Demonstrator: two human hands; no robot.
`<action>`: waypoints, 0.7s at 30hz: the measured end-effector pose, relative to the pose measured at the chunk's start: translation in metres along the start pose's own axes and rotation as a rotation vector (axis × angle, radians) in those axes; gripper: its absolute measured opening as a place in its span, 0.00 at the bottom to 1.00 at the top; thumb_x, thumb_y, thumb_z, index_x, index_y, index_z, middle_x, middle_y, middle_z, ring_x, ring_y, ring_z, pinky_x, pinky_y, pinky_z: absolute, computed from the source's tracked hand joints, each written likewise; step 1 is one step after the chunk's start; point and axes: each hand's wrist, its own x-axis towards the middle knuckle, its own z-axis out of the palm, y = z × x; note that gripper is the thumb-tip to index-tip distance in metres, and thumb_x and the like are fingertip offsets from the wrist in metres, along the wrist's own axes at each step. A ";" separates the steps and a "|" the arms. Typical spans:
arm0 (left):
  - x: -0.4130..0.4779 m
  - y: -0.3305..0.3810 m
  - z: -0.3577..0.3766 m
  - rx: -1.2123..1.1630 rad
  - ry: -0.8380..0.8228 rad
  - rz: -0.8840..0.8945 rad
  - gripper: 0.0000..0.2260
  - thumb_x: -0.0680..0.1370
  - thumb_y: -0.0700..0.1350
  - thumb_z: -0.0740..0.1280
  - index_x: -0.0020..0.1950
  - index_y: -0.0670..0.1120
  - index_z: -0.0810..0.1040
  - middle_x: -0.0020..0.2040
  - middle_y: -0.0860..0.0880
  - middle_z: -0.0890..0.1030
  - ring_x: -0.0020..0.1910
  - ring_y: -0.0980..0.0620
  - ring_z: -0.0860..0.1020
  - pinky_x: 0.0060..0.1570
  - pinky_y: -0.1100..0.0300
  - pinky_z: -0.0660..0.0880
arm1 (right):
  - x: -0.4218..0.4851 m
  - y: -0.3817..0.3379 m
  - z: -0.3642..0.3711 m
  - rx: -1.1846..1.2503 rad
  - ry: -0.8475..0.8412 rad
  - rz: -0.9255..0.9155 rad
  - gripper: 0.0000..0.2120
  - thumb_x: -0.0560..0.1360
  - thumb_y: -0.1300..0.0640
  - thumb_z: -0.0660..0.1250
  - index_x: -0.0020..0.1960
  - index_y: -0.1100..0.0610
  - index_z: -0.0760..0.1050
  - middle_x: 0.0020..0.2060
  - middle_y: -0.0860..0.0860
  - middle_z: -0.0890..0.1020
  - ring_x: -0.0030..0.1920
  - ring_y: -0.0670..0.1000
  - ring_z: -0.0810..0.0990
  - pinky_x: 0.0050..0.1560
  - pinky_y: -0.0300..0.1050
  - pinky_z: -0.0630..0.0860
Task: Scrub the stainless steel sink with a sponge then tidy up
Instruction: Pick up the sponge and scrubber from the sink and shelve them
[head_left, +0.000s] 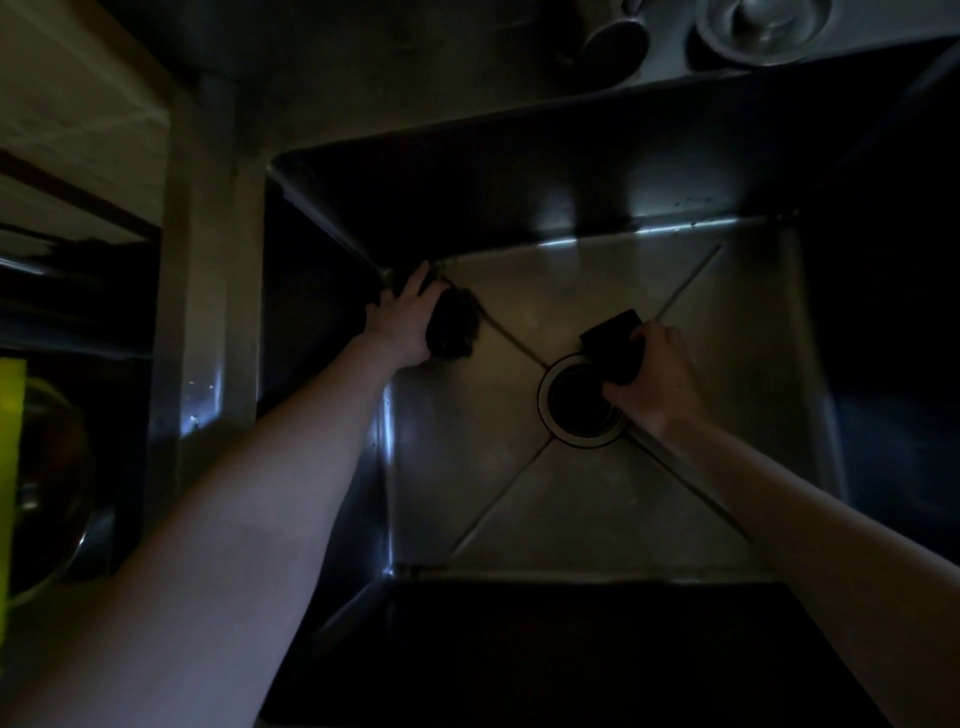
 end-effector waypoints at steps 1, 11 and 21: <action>-0.002 0.001 0.002 0.006 -0.003 0.009 0.40 0.68 0.43 0.72 0.74 0.55 0.55 0.77 0.51 0.48 0.68 0.30 0.60 0.63 0.35 0.61 | -0.001 0.001 0.000 0.001 -0.004 -0.001 0.30 0.61 0.57 0.76 0.58 0.57 0.68 0.58 0.57 0.72 0.59 0.58 0.71 0.50 0.44 0.68; -0.018 0.011 0.032 0.053 0.074 -0.013 0.37 0.66 0.49 0.74 0.70 0.49 0.60 0.68 0.44 0.64 0.61 0.34 0.69 0.56 0.43 0.68 | -0.011 0.008 -0.006 0.002 -0.022 -0.030 0.29 0.60 0.57 0.76 0.58 0.55 0.69 0.57 0.54 0.73 0.57 0.56 0.72 0.47 0.41 0.65; -0.078 0.013 -0.008 -0.064 0.159 -0.079 0.33 0.66 0.49 0.74 0.66 0.50 0.63 0.64 0.45 0.67 0.59 0.35 0.71 0.55 0.43 0.67 | -0.026 -0.018 -0.051 0.020 -0.097 -0.058 0.32 0.63 0.58 0.76 0.63 0.54 0.65 0.61 0.54 0.70 0.60 0.55 0.70 0.54 0.45 0.70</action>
